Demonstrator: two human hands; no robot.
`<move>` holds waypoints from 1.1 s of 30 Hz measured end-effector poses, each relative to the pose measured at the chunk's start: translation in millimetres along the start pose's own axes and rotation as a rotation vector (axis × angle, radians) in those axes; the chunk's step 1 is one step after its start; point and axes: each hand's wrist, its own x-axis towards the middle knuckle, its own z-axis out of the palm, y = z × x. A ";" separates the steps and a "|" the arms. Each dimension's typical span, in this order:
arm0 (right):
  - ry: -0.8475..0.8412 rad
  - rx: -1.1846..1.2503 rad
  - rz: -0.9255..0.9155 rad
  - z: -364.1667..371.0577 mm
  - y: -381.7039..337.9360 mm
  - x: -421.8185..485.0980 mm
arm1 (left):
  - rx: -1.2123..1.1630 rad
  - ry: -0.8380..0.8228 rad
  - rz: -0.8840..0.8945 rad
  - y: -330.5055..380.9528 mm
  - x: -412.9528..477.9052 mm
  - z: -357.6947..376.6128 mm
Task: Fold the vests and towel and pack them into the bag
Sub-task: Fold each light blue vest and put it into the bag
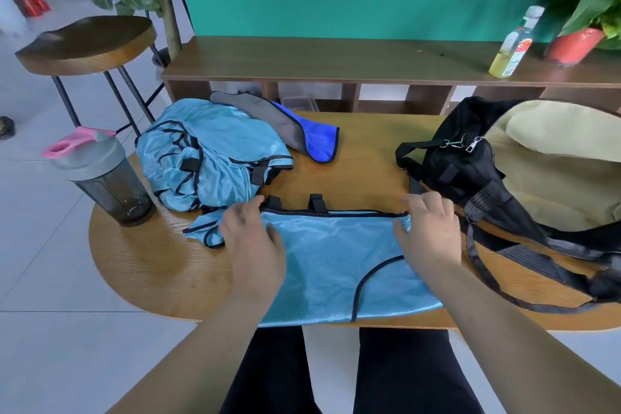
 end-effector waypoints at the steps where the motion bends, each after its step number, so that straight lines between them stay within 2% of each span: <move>1: 0.042 0.032 -0.100 -0.7 -7.5 -1.5 | 0.081 -0.008 0.117 6.2 -3.0 -1.8; 3: 0.023 0.147 -0.269 1.7 -28.2 -0.8 | 0.206 -0.133 0.344 13.0 -8.7 -1.3; 5: -0.090 0.271 -0.291 4.6 -51.3 2.9 | 0.325 -0.279 0.443 9.3 -17.4 8.2; 7: -0.197 0.312 -0.264 12.7 -73.0 12.7 | 0.414 -0.360 0.407 0.8 -22.5 16.7; 11: -0.395 0.147 -0.171 27.3 -103.0 38.7 | 0.488 -0.421 0.379 -3.8 -22.3 23.1; 14: -0.456 0.231 -0.063 32.2 -114.0 51.4 | 0.533 -0.439 0.365 -2.2 -21.3 22.5; 19: -0.283 0.593 0.059 31.1 -120.6 53.8 | 0.539 -0.471 0.354 -3.8 -20.8 23.8; 25: -0.376 0.719 0.088 36.9 -110.6 47.4 | 0.539 -0.503 0.343 -2.8 -20.1 24.0; 28: -0.313 0.593 -0.037 31.5 -109.7 40.0 | 0.540 -0.518 0.336 -3.3 -19.4 24.5; 31: -0.037 0.286 -0.237 31.5 -97.1 14.9 | 0.524 -0.515 0.330 -2.1 -18.9 24.0; 33: 0.087 0.071 -0.347 36.9 -80.3 -4.2 | 0.520 -0.516 0.329 -2.3 -19.0 23.1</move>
